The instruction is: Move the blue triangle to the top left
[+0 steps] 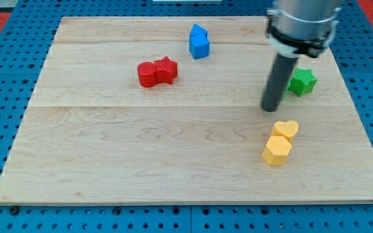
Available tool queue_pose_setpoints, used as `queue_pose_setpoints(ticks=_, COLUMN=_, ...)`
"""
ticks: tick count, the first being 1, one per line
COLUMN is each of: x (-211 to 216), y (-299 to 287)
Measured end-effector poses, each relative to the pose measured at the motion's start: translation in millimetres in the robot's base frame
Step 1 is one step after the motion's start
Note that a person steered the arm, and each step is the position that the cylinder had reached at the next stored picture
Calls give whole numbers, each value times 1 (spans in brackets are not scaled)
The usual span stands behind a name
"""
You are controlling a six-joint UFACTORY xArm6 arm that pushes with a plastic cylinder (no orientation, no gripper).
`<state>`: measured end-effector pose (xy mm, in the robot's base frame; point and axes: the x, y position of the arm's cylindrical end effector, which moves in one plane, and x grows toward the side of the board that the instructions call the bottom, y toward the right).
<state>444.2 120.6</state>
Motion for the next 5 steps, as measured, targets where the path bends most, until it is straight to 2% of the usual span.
queue_pose_setpoints(ticks=1, x=-57, y=-44)
queue_pose_setpoints(ticks=2, x=-125, y=-49)
queue_pose_setpoints(ticks=3, x=-153, y=-60)
queue_pose_setpoints(ticks=4, x=-188, y=-46)
queue_pose_setpoints(ticks=5, x=-202, y=-88)
